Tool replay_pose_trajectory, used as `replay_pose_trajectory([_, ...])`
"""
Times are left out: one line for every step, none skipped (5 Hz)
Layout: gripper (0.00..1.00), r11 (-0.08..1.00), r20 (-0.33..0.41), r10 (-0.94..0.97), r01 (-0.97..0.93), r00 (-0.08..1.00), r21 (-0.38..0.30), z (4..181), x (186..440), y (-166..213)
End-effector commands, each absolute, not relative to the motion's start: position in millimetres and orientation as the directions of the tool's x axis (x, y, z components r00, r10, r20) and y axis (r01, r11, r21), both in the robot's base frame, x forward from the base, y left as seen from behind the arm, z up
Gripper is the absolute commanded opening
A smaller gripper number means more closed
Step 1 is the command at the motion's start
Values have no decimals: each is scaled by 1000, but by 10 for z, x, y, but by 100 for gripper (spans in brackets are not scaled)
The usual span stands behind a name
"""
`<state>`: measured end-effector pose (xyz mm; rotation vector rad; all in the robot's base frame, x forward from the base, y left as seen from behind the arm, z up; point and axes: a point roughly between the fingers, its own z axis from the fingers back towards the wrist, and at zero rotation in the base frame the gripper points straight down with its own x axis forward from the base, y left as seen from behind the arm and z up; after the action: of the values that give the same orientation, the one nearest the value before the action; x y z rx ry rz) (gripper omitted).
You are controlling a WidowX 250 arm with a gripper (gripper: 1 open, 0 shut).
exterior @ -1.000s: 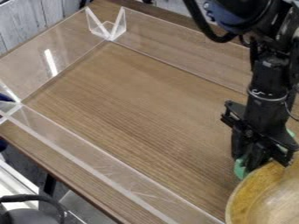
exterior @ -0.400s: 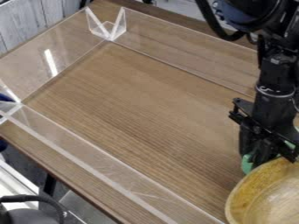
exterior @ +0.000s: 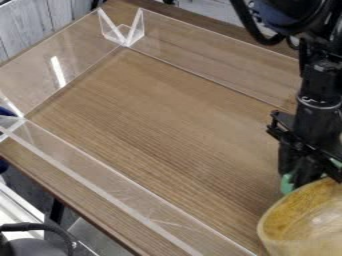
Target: Put the green block in the brown bowl
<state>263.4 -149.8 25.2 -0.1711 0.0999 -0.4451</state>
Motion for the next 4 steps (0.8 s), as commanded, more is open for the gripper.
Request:
replay_pose_trajectory([0, 868, -78, -477, 455, 876, -197, 54, 2560, -1671])
replay_pose_trajectory([0, 866, -85, -481, 458, 873, -200, 16, 2556, -1670])
replay_pose_trajectory([0, 863, -95, -486, 461, 869, -205, -11, 2542, -1667])
replay_pose_trajectory([0, 861, -104, -491, 464, 865, -210, -37, 2530, -1654])
